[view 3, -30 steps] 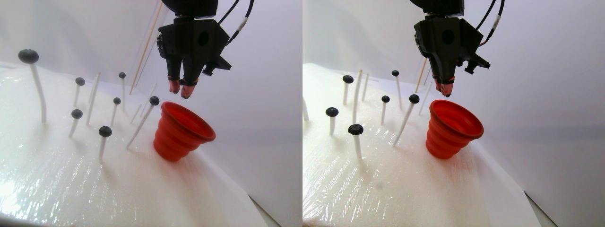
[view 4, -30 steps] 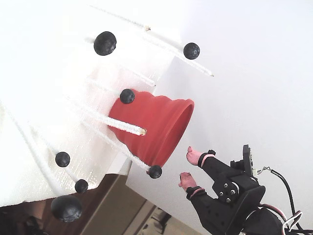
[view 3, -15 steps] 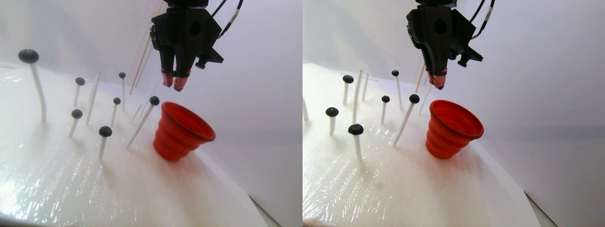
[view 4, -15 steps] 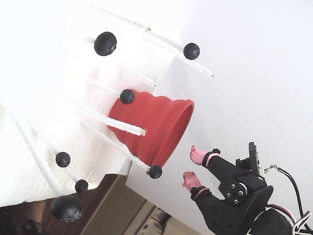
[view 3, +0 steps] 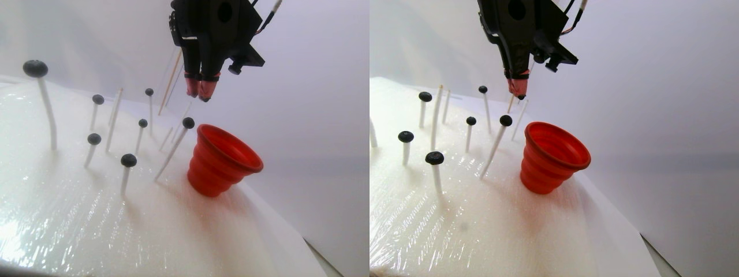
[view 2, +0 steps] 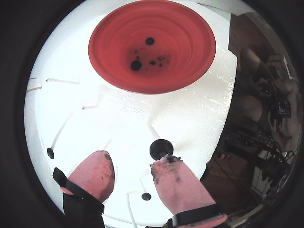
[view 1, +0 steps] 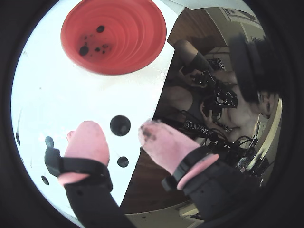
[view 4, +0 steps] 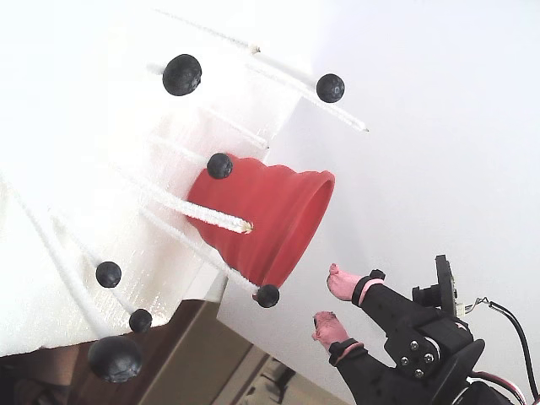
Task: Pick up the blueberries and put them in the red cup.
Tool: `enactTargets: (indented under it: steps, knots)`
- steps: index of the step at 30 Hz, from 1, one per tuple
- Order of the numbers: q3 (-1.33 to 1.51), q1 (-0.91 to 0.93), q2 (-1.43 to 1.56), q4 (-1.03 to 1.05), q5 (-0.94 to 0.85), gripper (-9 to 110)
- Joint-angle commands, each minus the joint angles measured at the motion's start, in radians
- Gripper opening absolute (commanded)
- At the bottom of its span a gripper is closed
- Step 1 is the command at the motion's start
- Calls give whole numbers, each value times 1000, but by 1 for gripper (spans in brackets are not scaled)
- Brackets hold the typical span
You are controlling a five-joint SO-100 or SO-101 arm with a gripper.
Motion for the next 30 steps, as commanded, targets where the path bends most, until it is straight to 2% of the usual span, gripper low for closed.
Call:
enactTargets:
  steps: [1, 15, 30]
  knots:
    - [2, 12, 103, 14, 11, 14]
    - [97, -2, 158, 20, 29, 14]
    - [72, 3, 34, -43, 15, 14]
